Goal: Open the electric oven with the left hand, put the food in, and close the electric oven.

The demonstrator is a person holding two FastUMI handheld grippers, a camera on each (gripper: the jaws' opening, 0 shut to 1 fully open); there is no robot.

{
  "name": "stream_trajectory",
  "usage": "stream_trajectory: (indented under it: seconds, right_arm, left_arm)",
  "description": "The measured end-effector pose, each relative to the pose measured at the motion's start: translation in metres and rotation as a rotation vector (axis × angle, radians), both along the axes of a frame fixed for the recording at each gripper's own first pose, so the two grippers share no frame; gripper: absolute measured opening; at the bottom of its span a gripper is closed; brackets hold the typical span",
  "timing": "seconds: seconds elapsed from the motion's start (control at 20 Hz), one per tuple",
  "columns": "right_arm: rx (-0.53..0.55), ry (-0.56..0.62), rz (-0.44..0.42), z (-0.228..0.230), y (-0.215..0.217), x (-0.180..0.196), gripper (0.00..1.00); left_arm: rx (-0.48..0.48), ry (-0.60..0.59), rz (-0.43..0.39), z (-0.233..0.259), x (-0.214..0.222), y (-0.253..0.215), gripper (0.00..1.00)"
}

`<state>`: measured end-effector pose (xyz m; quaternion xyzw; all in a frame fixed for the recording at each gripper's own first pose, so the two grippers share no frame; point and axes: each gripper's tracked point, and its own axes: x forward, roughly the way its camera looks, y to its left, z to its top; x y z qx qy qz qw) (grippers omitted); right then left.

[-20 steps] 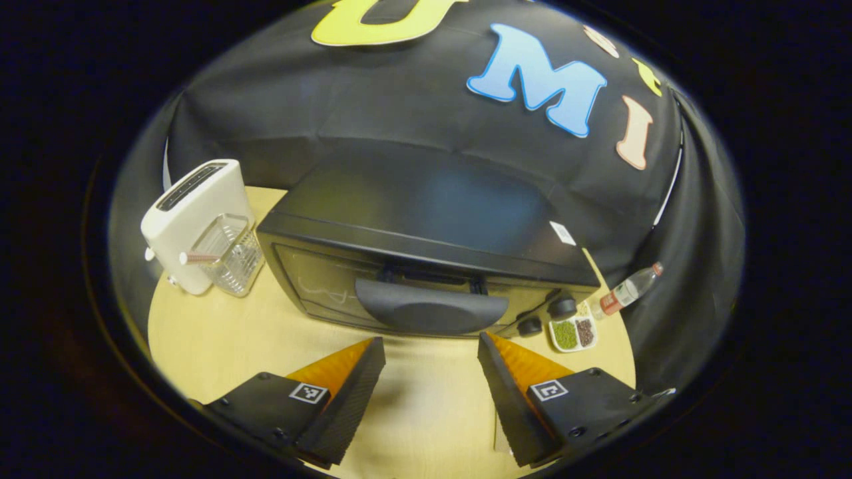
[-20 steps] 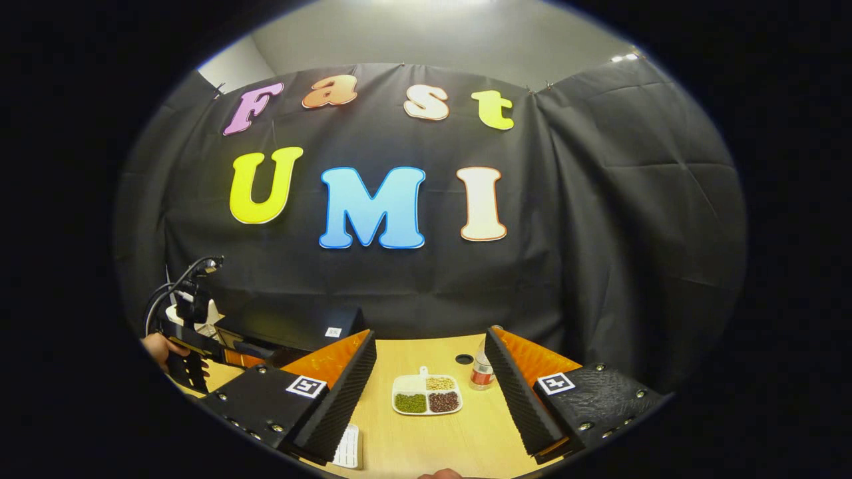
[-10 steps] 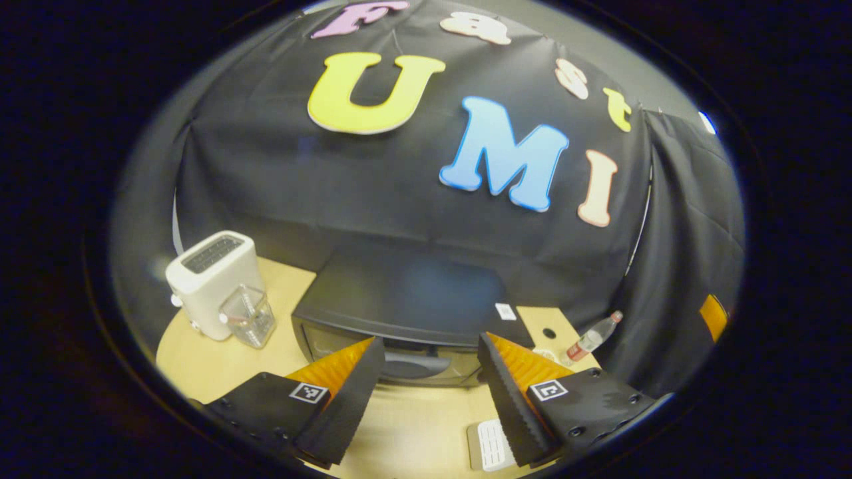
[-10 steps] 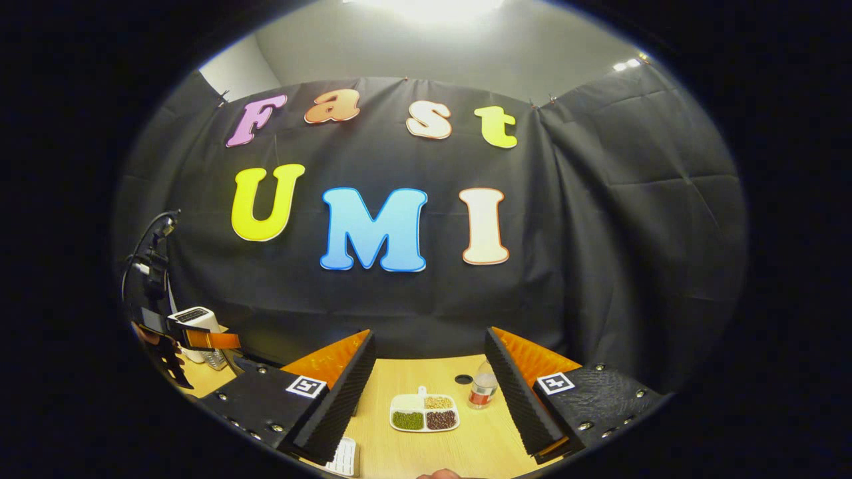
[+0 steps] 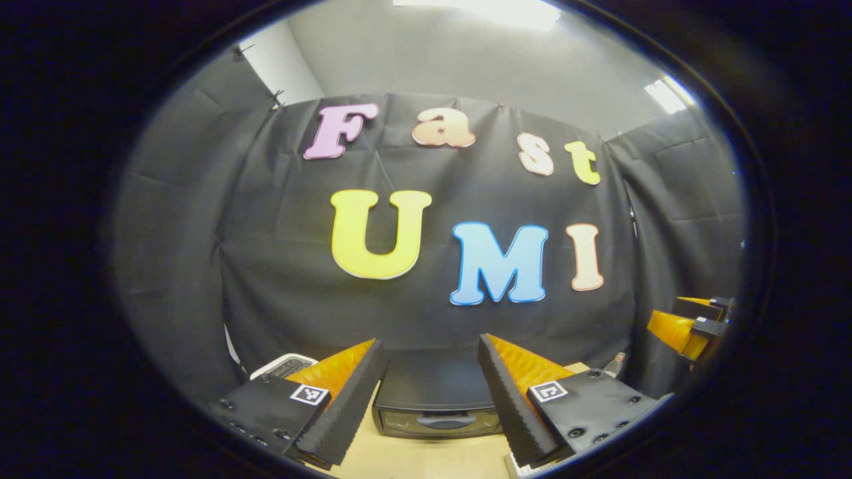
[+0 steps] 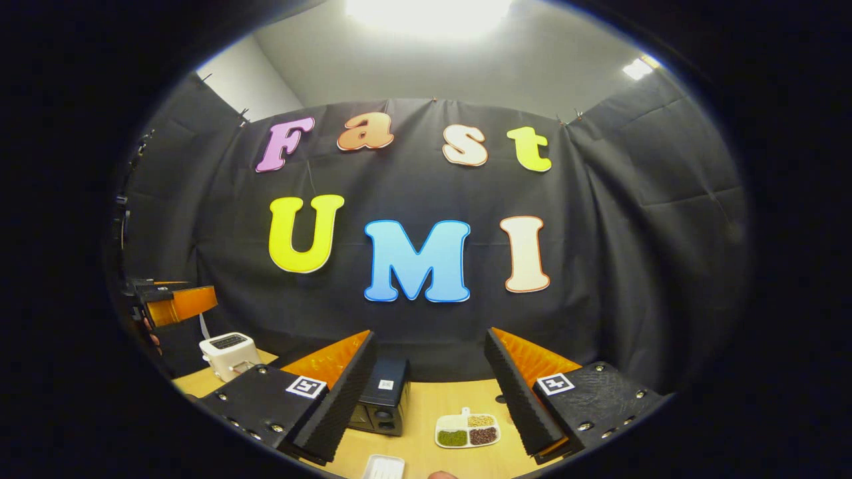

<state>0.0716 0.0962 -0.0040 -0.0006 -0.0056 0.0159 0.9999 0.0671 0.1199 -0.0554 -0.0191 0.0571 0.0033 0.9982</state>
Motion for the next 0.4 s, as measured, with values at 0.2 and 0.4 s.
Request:
stream_trajectory:
  seconds: [0.2, 0.4]
  right_arm:
    - [0.021, -0.010, -0.013, 0.012, 0.016, -0.016, 0.99]
    - [0.008, 0.001, -0.031, 0.009, 0.031, -0.034, 0.99]
  left_arm:
    - [-0.041, -0.025, -0.023, 0.012, -0.026, -0.004, 0.94]
    - [-0.064, -0.029, -0.061, 0.016, -0.042, 0.000, 0.97]
